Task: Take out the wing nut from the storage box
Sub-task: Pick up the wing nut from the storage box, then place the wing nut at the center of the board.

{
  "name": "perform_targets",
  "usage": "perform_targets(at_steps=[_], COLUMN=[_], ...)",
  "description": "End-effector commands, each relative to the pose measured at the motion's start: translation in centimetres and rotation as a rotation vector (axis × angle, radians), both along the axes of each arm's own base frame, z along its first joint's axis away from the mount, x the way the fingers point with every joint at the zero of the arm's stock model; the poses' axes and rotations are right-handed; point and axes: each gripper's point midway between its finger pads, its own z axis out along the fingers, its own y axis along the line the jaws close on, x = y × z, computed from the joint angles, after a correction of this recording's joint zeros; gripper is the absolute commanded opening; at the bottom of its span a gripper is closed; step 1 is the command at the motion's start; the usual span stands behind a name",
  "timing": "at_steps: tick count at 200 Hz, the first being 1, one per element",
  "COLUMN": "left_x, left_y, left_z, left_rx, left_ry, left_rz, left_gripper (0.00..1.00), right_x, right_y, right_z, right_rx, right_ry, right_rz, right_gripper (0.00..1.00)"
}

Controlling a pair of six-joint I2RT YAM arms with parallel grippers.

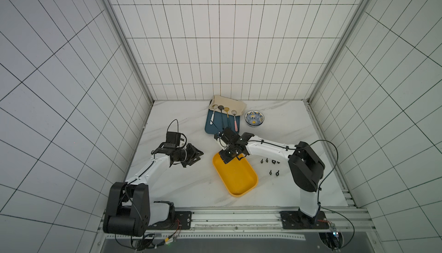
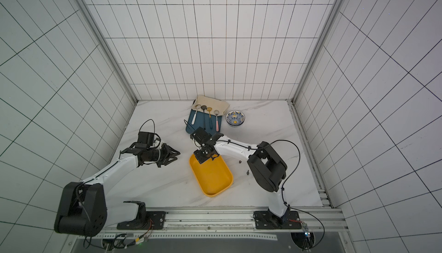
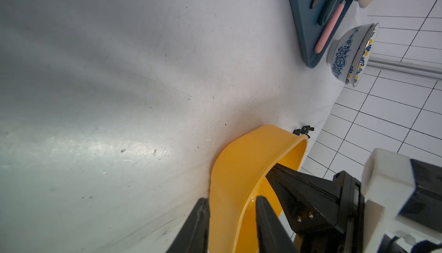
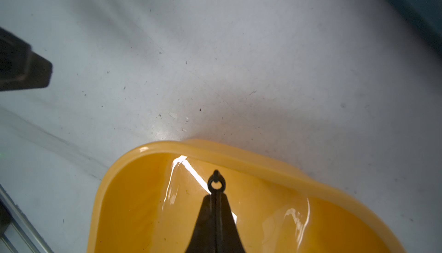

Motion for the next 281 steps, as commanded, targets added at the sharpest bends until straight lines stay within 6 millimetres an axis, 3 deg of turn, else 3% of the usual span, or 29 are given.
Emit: perform_targets(at_steps=[1,30,53,94,116,136,170,196,281], left_x=[1.0,1.6,1.8,0.7,-0.3,-1.5,-4.1,-5.5,-6.5], left_y=[-0.1,-0.7,-3.3,-11.9,-17.3,-21.8,-28.3,-30.9,-31.2], left_z=[2.6,5.1,7.1,8.6,9.2,9.2,7.5,5.6,4.8], left_rx=[0.036,0.113,0.141,0.122,0.073,0.036,-0.011,-0.037,-0.035], left_ry=[-0.094,-0.161,-0.223,-0.286,-0.312,-0.323,-0.306,-0.261,-0.253], left_rz=[-0.04,-0.097,-0.181,-0.392,-0.518,-0.626,-0.757,-0.807,-0.833], left_gripper=[0.36,0.36,0.36,0.36,0.36,0.35,0.36,0.35,0.36], right_x=[0.1,1.6,2.5,3.1,2.1,0.7,-1.0,-1.7,-1.7], right_y=[-3.5,-7.2,-11.7,-22.1,-28.0,-31.5,-33.7,-33.8,-33.0], right_z=[1.0,3.2,4.0,3.8,2.6,1.2,-0.9,-2.7,-5.2], right_rx=[-0.099,-0.143,-0.212,-0.284,-0.318,-0.297,-0.266,-0.278,-0.251], right_ry=[-0.051,-0.099,-0.091,-0.075,-0.054,-0.019,0.03,0.074,0.136], right_rz=[-0.097,-0.232,-0.361,-0.675,-0.854,-0.989,-1.093,-1.104,-1.111], right_gripper=[0.0,0.0,0.0,0.0,0.0,0.0,0.0,0.0,0.0])
